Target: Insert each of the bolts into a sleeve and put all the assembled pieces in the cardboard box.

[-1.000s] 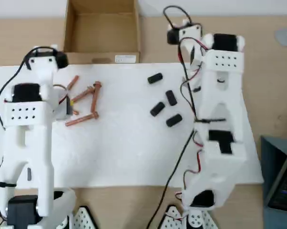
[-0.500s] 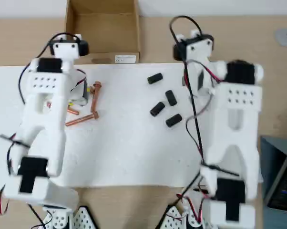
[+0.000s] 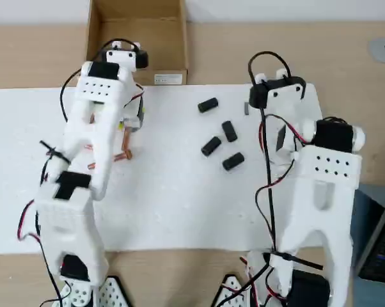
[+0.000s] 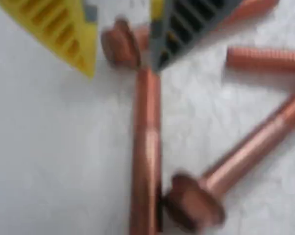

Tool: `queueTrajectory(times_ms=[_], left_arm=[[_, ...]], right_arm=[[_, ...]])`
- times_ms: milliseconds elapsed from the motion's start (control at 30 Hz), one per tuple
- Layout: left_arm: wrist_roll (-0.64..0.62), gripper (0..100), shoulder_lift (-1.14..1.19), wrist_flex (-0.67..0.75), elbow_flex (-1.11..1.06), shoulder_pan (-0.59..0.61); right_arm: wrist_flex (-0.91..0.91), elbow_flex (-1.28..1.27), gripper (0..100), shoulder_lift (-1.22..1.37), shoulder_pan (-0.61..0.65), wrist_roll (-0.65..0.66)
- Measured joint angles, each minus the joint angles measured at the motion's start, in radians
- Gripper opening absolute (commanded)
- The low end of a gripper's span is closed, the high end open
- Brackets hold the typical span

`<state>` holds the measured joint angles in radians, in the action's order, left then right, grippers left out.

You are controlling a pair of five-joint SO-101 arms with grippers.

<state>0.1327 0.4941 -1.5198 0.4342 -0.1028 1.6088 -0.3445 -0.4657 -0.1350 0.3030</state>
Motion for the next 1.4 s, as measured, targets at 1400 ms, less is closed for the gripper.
queueTrajectory(times_ms=[1400], left_arm=[[-0.005,0,0.454,-0.002,0.453,0.034]], right_arm=[[-0.026,-0.006,1.0,0.000,0.000,0.000]])
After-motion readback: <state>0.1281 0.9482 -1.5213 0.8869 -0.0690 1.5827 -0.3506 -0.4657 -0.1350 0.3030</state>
